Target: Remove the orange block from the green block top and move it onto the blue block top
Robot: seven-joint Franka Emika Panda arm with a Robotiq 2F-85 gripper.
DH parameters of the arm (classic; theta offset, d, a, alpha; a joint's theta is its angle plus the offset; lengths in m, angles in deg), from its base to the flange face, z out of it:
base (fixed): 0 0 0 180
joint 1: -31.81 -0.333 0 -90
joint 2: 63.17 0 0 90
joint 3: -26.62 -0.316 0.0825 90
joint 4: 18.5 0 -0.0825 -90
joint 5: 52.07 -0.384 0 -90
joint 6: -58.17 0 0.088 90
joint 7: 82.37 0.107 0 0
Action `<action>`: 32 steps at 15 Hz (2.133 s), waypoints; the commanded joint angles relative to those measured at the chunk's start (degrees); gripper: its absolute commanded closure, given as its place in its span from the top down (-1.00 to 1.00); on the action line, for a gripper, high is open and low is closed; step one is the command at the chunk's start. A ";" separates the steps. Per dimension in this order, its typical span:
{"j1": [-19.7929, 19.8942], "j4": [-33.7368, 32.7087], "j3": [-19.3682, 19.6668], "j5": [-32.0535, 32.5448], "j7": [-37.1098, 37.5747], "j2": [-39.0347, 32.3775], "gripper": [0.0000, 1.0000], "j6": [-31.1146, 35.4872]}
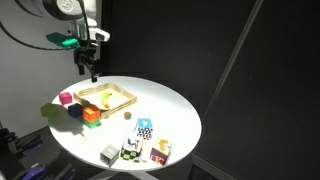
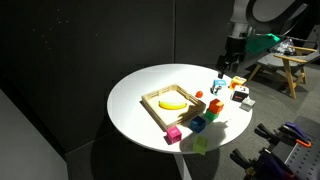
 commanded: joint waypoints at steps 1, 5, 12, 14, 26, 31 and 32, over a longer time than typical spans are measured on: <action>-0.32 1.60 0.31 0.67 -0.23 -1.70 1.00 5.91; -0.28 2.76 0.51 0.31 0.12 -4.81 1.00 10.30; 0.01 1.97 2.06 -1.03 -0.88 -10.82 1.00 10.54; -0.01 1.86 2.50 -1.00 -0.86 -12.22 1.00 10.53; -2.31 -1.43 2.81 1.70 0.92 -20.08 1.00 15.06; -3.44 -3.72 3.71 2.59 2.08 -23.12 1.00 16.61; -3.54 -4.12 3.92 2.59 2.15 -23.60 1.00 16.80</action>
